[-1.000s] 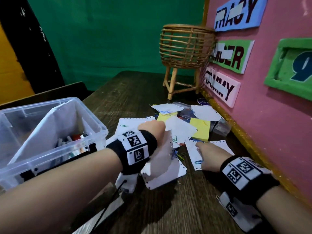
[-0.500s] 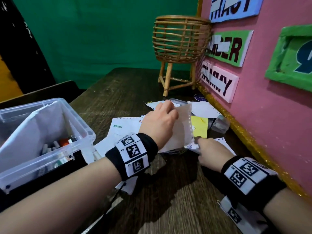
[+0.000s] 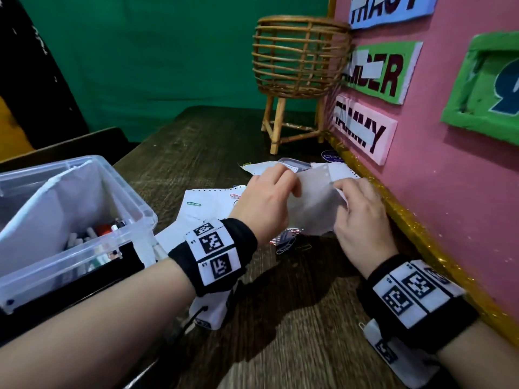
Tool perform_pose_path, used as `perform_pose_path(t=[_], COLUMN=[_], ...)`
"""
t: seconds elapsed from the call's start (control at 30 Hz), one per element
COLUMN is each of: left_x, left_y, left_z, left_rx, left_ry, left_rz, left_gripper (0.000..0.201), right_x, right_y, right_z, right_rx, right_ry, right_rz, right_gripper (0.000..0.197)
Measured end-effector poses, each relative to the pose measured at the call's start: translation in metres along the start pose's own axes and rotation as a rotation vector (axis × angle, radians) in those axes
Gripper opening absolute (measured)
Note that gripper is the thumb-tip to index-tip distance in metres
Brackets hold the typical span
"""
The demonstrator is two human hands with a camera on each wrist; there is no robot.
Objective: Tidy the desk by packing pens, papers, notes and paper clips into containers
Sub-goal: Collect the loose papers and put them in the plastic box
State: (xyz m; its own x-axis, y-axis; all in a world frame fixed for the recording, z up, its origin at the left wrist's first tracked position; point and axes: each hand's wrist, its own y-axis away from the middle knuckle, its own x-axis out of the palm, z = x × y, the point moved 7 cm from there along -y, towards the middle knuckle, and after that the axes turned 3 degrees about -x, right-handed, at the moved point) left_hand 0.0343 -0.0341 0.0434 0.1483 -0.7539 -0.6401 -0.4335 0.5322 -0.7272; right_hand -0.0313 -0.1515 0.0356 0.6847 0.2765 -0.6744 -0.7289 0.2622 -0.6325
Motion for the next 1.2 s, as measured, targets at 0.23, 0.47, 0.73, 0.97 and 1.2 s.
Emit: perform_pose_path(t=[0.23, 0.47, 0.73, 0.97, 1.2], left_x=[-0.009, -0.004, 0.011, 0.010, -0.028], left_y=[0.001, 0.051, 0.065, 0.052, 0.026], left_z=[-0.006, 0.062, 0.060, 0.041, -0.001], left_rx=[0.061, -0.721, -0.712, -0.648, -0.401], left_ry=[0.041, -0.593, -0.524, -0.554, -0.559], left_rz=[0.003, 0.754, 0.983, 0.833, 0.600], left_gripper=[0.024, 0.051, 0.043, 0.038, 0.025], right_x=[0.006, -0.001, -0.004, -0.010, -0.009], right_y=[0.006, -0.001, 0.000, 0.003, 0.000], right_z=[0.018, -0.004, -0.006, -0.005, -0.007], right_rx=[-0.210, 0.002, 0.080, 0.109, 0.076], right_ry=[-0.161, -0.023, -0.035, -0.076, -0.089], right_rz=[0.056, -0.033, -0.039, -0.074, -0.083], right_gripper=[0.004, 0.025, 0.039, 0.067, 0.041])
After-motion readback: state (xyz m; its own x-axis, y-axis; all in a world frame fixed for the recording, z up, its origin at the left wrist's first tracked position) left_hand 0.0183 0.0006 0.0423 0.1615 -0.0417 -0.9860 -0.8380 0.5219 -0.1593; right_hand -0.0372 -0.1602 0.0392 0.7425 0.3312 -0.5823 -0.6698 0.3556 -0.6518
